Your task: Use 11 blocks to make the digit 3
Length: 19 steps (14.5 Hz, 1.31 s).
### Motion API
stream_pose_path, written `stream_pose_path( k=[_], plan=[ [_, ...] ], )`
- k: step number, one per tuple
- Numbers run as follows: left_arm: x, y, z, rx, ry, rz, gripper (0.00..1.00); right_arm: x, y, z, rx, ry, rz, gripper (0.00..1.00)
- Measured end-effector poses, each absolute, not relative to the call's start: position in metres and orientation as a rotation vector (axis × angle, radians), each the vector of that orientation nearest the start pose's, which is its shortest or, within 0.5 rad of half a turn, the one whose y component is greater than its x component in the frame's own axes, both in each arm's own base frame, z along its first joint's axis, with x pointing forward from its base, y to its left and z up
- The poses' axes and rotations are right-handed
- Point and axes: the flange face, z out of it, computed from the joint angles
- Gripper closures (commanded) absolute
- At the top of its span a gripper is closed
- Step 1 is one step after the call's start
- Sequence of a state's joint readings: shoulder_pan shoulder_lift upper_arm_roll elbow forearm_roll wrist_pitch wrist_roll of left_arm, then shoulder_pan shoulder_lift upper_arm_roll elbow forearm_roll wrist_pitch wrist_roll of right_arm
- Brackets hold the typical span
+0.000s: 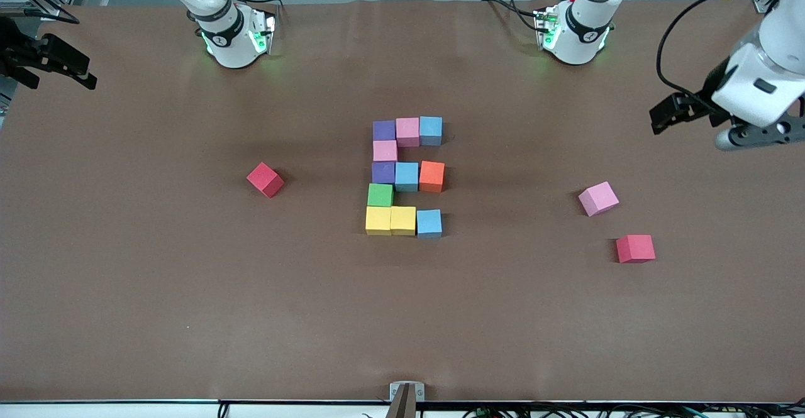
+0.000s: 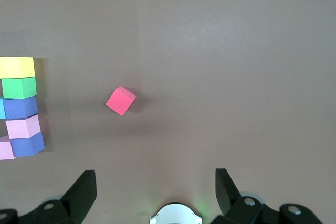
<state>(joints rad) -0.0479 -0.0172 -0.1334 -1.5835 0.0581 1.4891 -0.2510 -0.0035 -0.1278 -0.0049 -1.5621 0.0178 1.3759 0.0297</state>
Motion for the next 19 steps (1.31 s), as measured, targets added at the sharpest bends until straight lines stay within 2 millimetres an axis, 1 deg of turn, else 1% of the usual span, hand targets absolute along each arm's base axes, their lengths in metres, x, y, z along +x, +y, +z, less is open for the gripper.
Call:
stream_pose_path(
  k=[3, 6, 11, 13, 15, 17, 19],
  plan=[
    [0.517, -0.094, 0.614, -3.060, -0.079, 0.110, 0.00, 0.492, 0.000, 0.679, -3.123, 0.049, 0.091, 0.00],
    [0.513, -0.092, 0.609, -3.075, -0.078, 0.122, 0.00, 0.492, 0.005, 0.679, -3.124, 0.033, 0.091, 0.00],
    [0.508, -0.084, 0.621, -3.079, -0.097, 0.085, 0.00, 0.492, 0.007, 0.679, -3.125, 0.029, 0.091, 0.00],
    [0.507, -0.083, 0.622, -3.080, -0.098, 0.082, 0.00, 0.492, 0.007, 0.679, -3.125, 0.029, 0.091, 0.00],
    [0.507, -0.083, 0.623, -3.082, -0.046, 0.084, 0.00, 0.492, 0.007, 0.679, -3.125, 0.029, 0.092, 0.00],
    [0.507, -0.075, 0.626, -3.086, 0.014, 0.078, 0.00, 0.492, 0.006, 0.679, -3.124, 0.029, 0.092, 0.00],
    [0.508, -0.064, 0.633, -3.093, 0.025, 0.059, 0.00, 0.492, 0.005, 0.679, -3.124, 0.034, 0.092, 0.00]
  ],
)
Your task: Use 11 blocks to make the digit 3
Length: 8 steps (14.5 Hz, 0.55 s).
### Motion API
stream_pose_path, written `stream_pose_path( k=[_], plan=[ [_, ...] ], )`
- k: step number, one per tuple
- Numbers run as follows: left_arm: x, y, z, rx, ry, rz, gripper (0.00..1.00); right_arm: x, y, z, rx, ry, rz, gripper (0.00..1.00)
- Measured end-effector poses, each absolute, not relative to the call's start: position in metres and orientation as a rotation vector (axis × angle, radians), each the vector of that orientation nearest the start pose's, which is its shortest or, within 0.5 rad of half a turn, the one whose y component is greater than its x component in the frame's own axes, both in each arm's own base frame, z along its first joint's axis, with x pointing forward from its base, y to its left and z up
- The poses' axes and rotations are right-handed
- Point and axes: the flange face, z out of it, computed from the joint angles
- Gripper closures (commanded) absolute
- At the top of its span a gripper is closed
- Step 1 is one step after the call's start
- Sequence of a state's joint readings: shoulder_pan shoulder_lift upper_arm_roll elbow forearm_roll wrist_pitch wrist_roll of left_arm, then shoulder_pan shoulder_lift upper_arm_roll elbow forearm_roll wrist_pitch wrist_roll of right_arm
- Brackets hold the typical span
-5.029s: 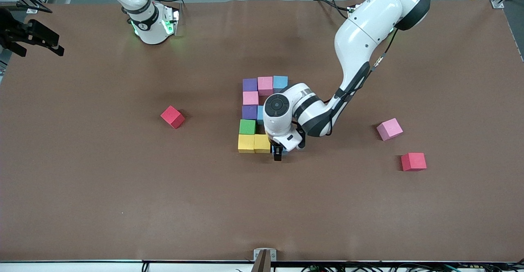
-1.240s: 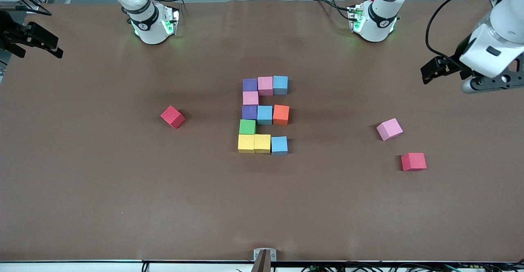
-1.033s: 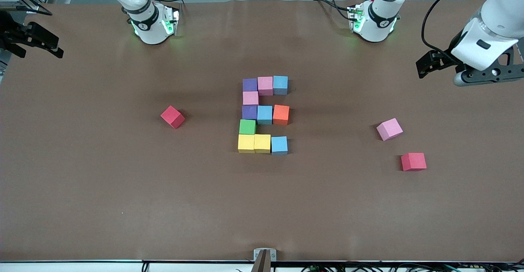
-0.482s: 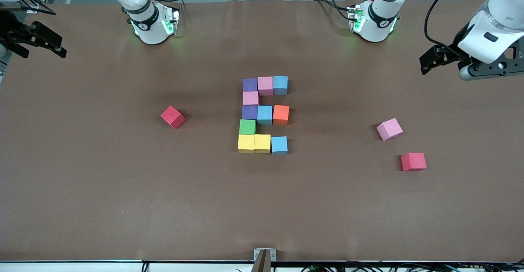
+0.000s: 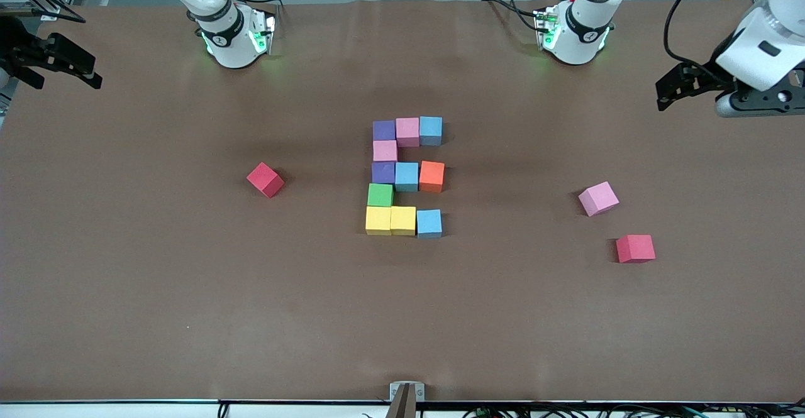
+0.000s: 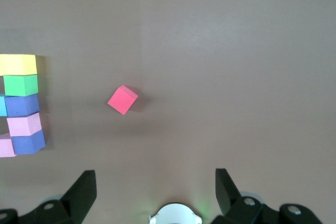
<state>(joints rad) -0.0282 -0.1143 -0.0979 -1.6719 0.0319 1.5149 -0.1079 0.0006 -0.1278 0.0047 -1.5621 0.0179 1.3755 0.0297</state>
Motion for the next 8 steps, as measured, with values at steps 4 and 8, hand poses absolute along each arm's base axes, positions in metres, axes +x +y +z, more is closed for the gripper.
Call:
stream_pose_path(
  k=[4, 8],
  plan=[
    [0.5092, -0.0565, 0.6386, -3.099, 0.012, 0.042, 0.00, 0.4922, 0.0061, 0.6788, -3.124, 0.030, 0.094, 0.00],
    [0.5120, -0.0585, 0.6402, -3.102, 0.017, 0.036, 0.00, 0.4922, 0.0081, 0.6788, -3.125, 0.024, 0.094, 0.00]
  ],
)
